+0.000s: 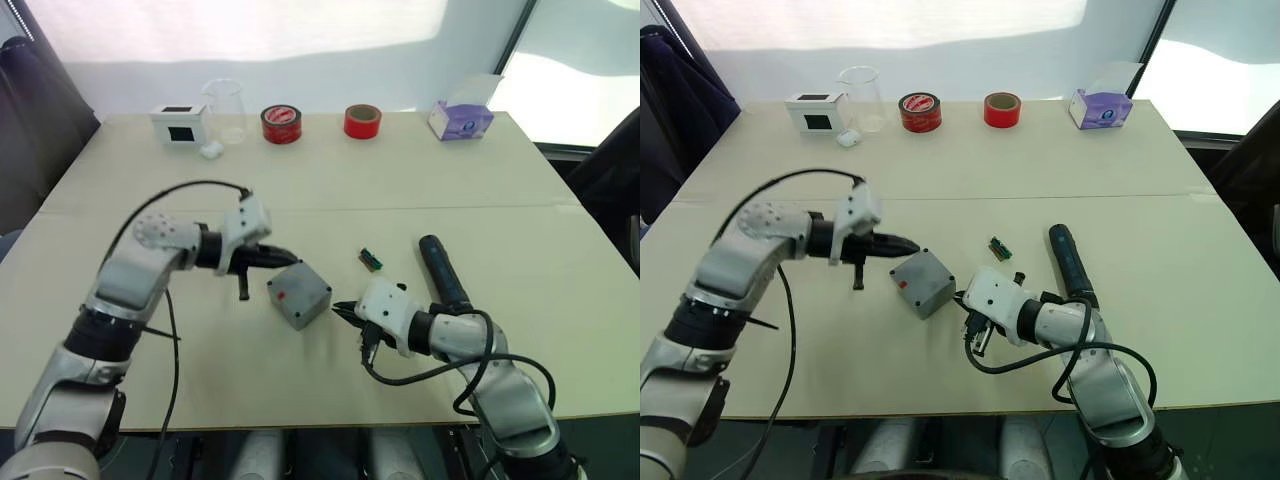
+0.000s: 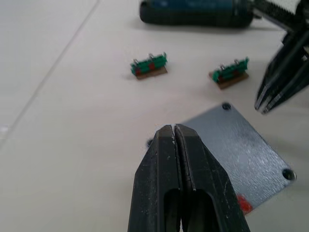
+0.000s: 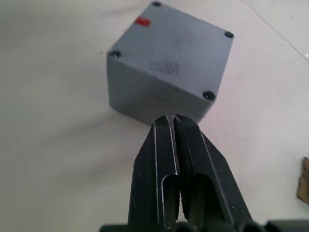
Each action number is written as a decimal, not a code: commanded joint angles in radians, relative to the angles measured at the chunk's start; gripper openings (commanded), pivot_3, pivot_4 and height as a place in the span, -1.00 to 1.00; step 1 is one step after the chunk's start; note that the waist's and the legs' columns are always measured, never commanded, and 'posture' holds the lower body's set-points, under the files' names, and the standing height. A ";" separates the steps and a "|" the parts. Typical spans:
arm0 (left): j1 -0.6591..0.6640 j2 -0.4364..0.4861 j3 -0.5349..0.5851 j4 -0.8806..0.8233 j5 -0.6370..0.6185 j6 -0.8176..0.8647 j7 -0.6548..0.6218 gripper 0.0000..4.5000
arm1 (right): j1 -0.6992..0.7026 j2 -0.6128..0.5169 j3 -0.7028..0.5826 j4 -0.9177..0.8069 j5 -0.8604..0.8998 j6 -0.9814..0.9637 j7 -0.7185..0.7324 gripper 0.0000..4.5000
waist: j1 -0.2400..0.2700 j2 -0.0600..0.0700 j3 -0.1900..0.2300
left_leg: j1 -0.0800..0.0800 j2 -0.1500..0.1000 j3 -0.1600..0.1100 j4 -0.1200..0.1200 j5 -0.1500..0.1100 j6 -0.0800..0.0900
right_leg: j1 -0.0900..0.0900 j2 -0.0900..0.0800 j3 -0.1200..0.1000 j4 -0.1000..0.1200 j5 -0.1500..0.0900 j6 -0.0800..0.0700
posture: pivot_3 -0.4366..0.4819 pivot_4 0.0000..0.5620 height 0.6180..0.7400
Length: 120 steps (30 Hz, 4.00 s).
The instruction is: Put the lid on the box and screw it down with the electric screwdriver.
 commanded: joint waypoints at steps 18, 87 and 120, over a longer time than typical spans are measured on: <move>0.204 -0.054 -0.072 -0.063 0.059 -0.047 0.009 -1.00 | -0.204 -0.020 0.091 0.135 0.161 0.154 -0.144 -0.96 | -0.001 0.000 0.001 | -0.002 0.000 0.001 -0.002 0.000 0.000 | -0.004 -0.001 0.001 0.000 0.000 0.000 | -0.05 -0.47 1.00; 0.268 0.183 0.082 -0.470 -0.246 0.271 0.004 -1.00 | 0.107 -0.253 -0.281 -0.016 0.499 0.179 -0.331 -0.38 | 0.003 0.000 0.001 | -0.003 0.000 -0.001 -0.005 -0.001 0.001 | 0.000 -0.003 -0.001 -0.010 0.000 0.000 | -0.05 -0.47 1.00; 0.263 0.184 0.118 -0.388 -0.249 0.255 0.031 -1.00 | -0.022 -0.271 -0.374 -0.102 0.644 0.303 -0.365 -0.95 | 0.002 0.001 0.001 | -0.003 0.000 -0.001 -0.005 -0.001 0.001 | 0.000 -0.003 -0.001 -0.011 0.000 0.000 | -0.05 -0.47 1.00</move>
